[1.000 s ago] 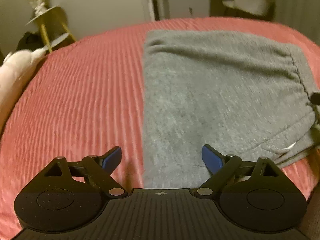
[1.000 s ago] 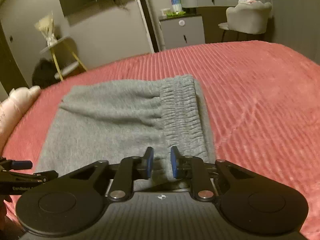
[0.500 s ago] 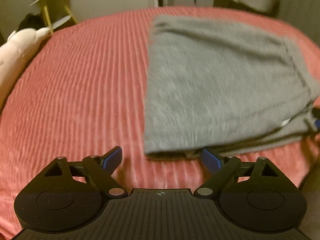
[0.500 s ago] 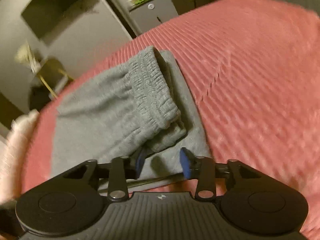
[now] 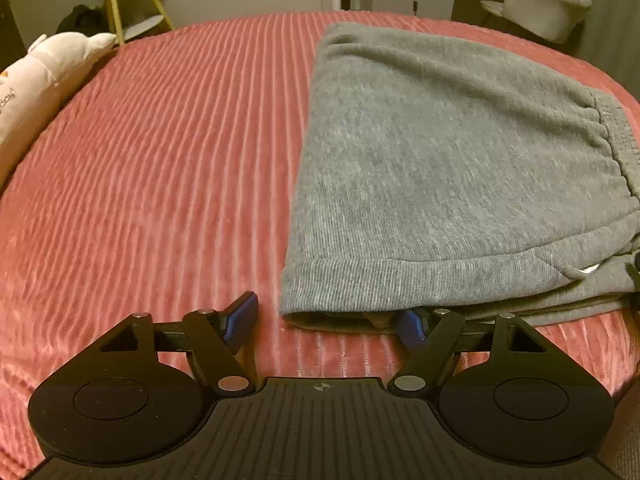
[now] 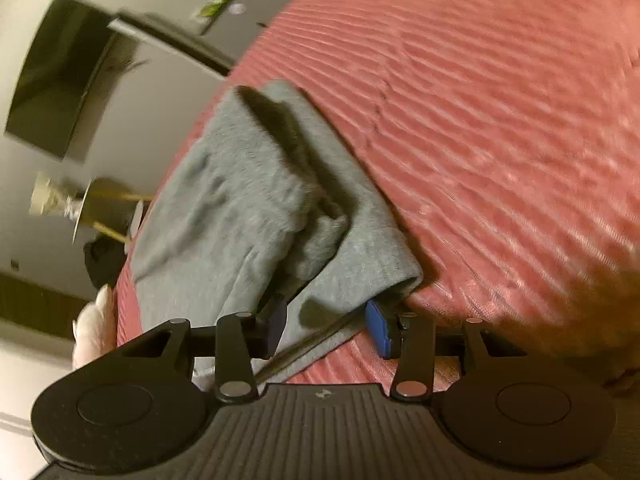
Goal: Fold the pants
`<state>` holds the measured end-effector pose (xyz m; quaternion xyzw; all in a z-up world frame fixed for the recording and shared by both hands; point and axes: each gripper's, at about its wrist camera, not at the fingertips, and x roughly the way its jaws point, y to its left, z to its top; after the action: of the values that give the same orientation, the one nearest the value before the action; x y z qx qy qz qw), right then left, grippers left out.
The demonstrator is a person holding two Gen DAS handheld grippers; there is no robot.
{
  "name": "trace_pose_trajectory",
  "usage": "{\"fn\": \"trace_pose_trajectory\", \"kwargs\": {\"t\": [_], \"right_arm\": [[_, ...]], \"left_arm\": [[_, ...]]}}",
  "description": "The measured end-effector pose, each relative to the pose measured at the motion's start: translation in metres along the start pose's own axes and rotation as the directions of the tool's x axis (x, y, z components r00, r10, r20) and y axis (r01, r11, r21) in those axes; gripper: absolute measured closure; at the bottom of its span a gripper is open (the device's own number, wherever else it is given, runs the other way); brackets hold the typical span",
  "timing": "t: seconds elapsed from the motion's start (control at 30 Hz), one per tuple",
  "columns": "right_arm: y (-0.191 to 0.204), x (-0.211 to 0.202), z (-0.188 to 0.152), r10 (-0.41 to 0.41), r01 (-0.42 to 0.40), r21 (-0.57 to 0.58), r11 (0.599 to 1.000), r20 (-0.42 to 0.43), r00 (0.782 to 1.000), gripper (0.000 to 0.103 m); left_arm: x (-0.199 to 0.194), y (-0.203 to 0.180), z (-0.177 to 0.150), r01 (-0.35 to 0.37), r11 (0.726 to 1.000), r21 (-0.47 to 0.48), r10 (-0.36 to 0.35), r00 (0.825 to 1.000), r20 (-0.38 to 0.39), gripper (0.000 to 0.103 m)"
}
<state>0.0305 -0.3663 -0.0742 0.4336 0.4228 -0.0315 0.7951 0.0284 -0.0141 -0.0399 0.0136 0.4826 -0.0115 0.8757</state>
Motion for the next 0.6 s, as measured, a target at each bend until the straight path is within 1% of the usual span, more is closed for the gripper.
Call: {"fn": "trace_pose_trajectory", "kwargs": {"t": [0.07,0.1,0.13,0.23,0.3,0.33,0.4,0.53,0.6], "right_arm": [[-0.003,0.008,0.004,0.006,-0.005,0.061,0.998,-0.015,1.0,0.059],[-0.004,0.011,0.005,-0.002,0.003,0.084,0.996,-0.015,1.0,0.064],[-0.004,0.013,0.005,-0.016,0.017,0.095,0.995,-0.012,1.0,0.072],[-0.001,0.017,0.004,-0.046,0.046,0.071,0.996,0.002,0.999,0.077],[0.004,0.018,0.002,-0.064,0.063,0.041,0.997,0.011,0.998,0.077],[0.007,0.018,0.002,-0.071,0.07,0.027,0.997,0.011,0.997,0.074],[0.011,0.021,0.002,-0.078,0.078,0.004,0.997,0.001,0.997,0.071],[0.011,0.026,0.005,-0.083,0.083,0.021,0.996,-0.007,0.997,0.067],[0.01,0.027,0.007,-0.08,0.08,0.026,0.996,-0.004,0.997,0.067]], "left_arm": [[0.0,0.001,0.0,0.001,1.0,-0.001,-0.001,1.0,-0.003,0.024],[0.0,0.004,0.001,0.002,1.0,-0.003,-0.002,1.0,-0.005,0.024],[0.0,0.007,0.002,0.003,1.0,-0.004,-0.003,1.0,-0.006,0.024],[0.006,0.007,0.007,-0.004,1.0,-0.005,0.004,1.0,-0.008,0.021],[0.006,0.007,0.007,-0.008,1.0,-0.003,0.008,1.0,-0.009,0.02],[0.007,0.006,0.007,-0.009,1.0,-0.002,0.009,1.0,-0.01,0.02],[0.007,0.006,0.007,-0.009,1.0,-0.001,0.009,1.0,-0.011,0.02],[0.006,0.006,0.007,-0.008,1.0,-0.003,0.008,1.0,-0.011,0.021],[0.007,0.006,0.006,-0.002,1.0,-0.004,0.002,1.0,-0.009,0.023]]}}
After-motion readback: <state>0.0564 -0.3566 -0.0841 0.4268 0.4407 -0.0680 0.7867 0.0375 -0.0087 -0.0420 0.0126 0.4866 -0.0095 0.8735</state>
